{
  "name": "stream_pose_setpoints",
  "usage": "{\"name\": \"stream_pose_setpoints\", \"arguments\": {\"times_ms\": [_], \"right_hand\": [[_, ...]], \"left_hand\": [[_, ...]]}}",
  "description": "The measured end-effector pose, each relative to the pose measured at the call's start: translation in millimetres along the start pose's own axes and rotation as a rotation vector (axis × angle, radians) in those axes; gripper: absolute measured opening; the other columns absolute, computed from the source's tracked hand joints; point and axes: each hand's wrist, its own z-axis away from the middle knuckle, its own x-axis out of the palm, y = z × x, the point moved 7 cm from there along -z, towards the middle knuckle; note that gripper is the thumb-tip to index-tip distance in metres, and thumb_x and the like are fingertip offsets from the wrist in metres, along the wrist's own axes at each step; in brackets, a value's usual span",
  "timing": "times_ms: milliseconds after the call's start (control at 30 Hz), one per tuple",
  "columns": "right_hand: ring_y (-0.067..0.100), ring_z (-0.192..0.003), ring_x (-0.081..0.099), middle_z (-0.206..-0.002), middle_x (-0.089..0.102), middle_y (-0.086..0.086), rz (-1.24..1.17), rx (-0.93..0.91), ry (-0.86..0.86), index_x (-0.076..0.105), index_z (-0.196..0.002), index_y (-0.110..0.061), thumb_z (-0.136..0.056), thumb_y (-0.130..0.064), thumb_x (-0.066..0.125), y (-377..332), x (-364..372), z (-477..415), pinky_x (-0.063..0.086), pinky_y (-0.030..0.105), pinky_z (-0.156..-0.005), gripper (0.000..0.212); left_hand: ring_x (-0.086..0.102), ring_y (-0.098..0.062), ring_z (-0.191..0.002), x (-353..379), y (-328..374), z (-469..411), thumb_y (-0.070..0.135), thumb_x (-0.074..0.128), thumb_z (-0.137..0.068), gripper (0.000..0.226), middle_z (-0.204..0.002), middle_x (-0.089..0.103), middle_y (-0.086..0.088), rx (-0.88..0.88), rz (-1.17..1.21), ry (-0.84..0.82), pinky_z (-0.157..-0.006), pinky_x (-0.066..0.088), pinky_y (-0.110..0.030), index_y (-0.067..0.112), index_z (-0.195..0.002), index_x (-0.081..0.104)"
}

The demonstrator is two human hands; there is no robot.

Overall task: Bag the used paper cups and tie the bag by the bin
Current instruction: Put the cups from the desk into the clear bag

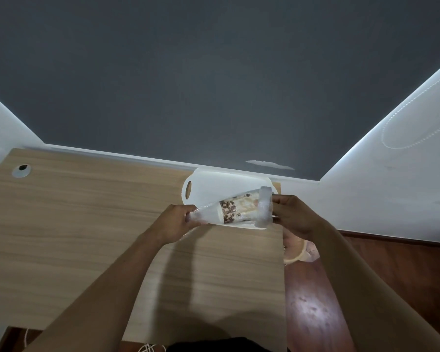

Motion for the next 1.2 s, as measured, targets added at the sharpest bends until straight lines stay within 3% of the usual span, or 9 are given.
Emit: {"name": "stream_pose_setpoints", "arguments": {"times_ms": [100, 233, 467, 600, 667, 800, 1000, 1100, 1200], "right_hand": [[0.025, -0.108, 0.073, -0.112, 0.081, 0.010, -0.126, 0.018, 0.053, 0.079, -0.114, 0.002, -0.106, -0.016, 0.069, 2, -5, -2, 0.058, 0.041, -0.102, 0.023], [0.034, -0.127, 0.071, -0.128, 0.079, 0.015, -0.291, -0.016, 0.195, 0.083, -0.115, -0.013, -0.101, -0.023, 0.076, -6, -24, 0, 0.055, 0.052, -0.113, 0.019], [0.035, -0.123, 0.067, -0.139, 0.069, 0.024, -0.446, 0.017, 0.186, 0.078, -0.128, -0.012, -0.105, -0.039, 0.070, 7, -16, 0, 0.061, 0.054, -0.106, 0.036], [0.008, -0.087, 0.078, -0.102, 0.082, 0.003, -0.522, 0.049, 0.125, 0.064, -0.138, 0.002, -0.111, -0.031, 0.059, 12, 13, 0, 0.059, 0.053, -0.109, 0.043], [0.012, -0.104, 0.080, -0.111, 0.083, 0.003, -0.560, 0.055, 0.086, 0.062, -0.140, 0.002, -0.113, -0.030, 0.056, 15, 22, 0, 0.055, 0.055, -0.114, 0.042], [0.031, -0.136, 0.068, -0.140, 0.074, 0.017, -0.575, 0.089, 0.036, 0.063, -0.141, -0.001, -0.113, -0.027, 0.056, 24, 27, -6, 0.051, 0.056, -0.118, 0.039], [0.030, -0.100, 0.067, -0.125, 0.068, 0.034, -0.369, 0.086, -0.006, 0.070, -0.119, 0.002, -0.109, -0.029, 0.065, 29, 35, -14, 0.059, 0.054, -0.110, 0.033], [0.023, -0.096, 0.079, -0.127, 0.072, 0.024, -0.178, 0.061, 0.084, 0.057, -0.135, -0.007, -0.106, -0.029, 0.069, 26, 29, -16, 0.064, 0.040, -0.102, 0.038], [0.017, -0.111, 0.074, -0.135, 0.062, -0.007, 0.027, 0.019, 0.079, 0.035, -0.161, -0.031, -0.103, -0.020, 0.074, 21, 27, -16, 0.060, 0.036, -0.106, 0.071]], "left_hand": [[0.056, -0.023, -0.066, -2, -10, -2, 0.057, 0.067, -0.104, 0.052, -0.067, 0.064, -0.004, -0.070, -0.103, 0.027, -0.066, 0.042, -0.036, 0.012, -0.079, 0.072], [0.073, -0.036, -0.090, -10, -37, 3, 0.047, 0.057, -0.112, 0.045, -0.093, 0.081, -0.012, -0.252, -0.202, 0.022, -0.074, 0.046, -0.035, 0.015, -0.095, 0.084], [0.066, -0.017, -0.065, 14, -40, 15, 0.043, 0.052, -0.115, 0.046, -0.093, 0.083, -0.005, -0.532, 0.524, 0.042, -0.066, 0.049, -0.030, 0.017, -0.101, 0.088], [0.076, -0.019, -0.111, 45, 2, 9, 0.043, 0.036, -0.121, 0.056, -0.119, 0.086, -0.004, -0.548, 0.990, -0.073, -0.091, 0.057, -0.036, 0.005, -0.132, 0.074], [0.065, -0.019, -0.131, 51, 19, 6, 0.046, 0.028, -0.122, 0.061, -0.124, 0.084, 0.003, -0.555, 1.114, -0.113, -0.104, 0.053, -0.040, 0.003, -0.141, 0.067], [0.072, -0.014, -0.092, 48, 45, 3, 0.048, 0.027, -0.121, 0.058, -0.120, 0.084, 0.006, -0.561, 1.292, -0.040, -0.054, 0.058, -0.025, 0.007, -0.140, 0.064], [0.073, -0.029, -0.074, 41, 66, -15, 0.051, 0.041, -0.118, 0.051, -0.118, 0.081, -0.016, -0.434, 1.315, -0.001, -0.048, 0.051, -0.028, 0.012, -0.128, 0.074], [0.080, -0.029, -0.099, 36, 69, -23, 0.051, 0.044, -0.117, 0.049, -0.125, 0.084, -0.011, -0.369, 1.298, 0.032, -0.083, 0.062, -0.044, 0.017, -0.128, 0.078], [0.077, -0.027, -0.123, 37, 73, -28, 0.052, 0.046, -0.117, 0.050, -0.135, 0.081, -0.007, -0.307, 1.220, 0.005, -0.116, 0.055, -0.058, 0.019, -0.138, 0.077]]}}
